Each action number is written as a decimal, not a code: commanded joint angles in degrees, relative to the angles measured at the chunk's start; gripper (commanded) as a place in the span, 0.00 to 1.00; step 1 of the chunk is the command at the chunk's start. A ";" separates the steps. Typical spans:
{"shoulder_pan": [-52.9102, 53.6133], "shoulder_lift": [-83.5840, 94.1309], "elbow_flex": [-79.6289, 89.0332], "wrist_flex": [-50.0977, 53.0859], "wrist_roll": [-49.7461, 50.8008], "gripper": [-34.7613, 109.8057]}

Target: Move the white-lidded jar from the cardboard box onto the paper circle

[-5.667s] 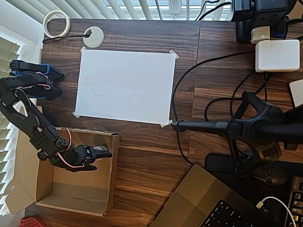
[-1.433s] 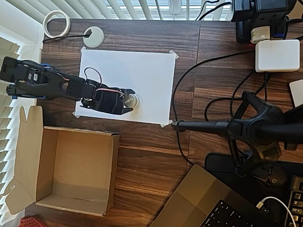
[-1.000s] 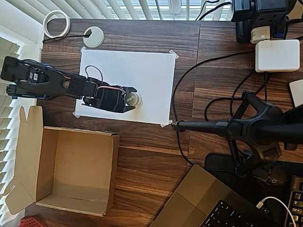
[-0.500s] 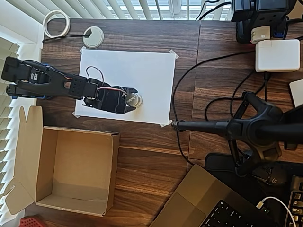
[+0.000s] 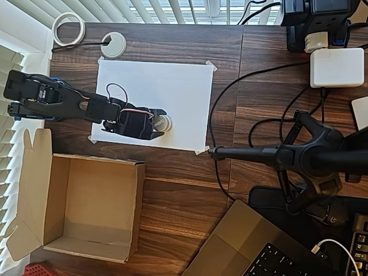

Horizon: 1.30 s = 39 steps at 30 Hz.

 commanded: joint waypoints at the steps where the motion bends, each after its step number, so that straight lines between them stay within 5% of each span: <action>1: 0.70 2.46 -4.39 -0.18 -0.62 0.29; 9: 1.14 2.46 -4.39 -0.18 -1.67 0.50; 31: 1.76 20.83 -3.96 -0.79 -2.72 0.58; 39: -1.85 34.72 3.16 -7.38 13.97 0.58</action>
